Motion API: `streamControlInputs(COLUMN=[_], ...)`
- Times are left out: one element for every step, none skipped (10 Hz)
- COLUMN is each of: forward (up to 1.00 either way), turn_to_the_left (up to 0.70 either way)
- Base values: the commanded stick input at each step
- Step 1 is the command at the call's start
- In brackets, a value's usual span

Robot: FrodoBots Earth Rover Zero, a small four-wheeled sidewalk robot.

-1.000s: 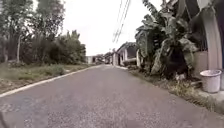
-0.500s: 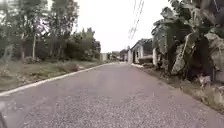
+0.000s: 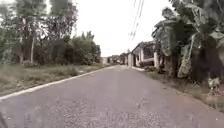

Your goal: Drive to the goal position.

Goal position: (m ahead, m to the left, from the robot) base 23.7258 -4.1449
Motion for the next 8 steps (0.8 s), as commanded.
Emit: streamControlInputs(forward=[0.50,0.50,0.50,0.50,0.50,0.50,0.50,0.50], turn_to_the_left=[-0.16,-0.39,0.00,0.00,0.00,0.00,0.00,0.00])
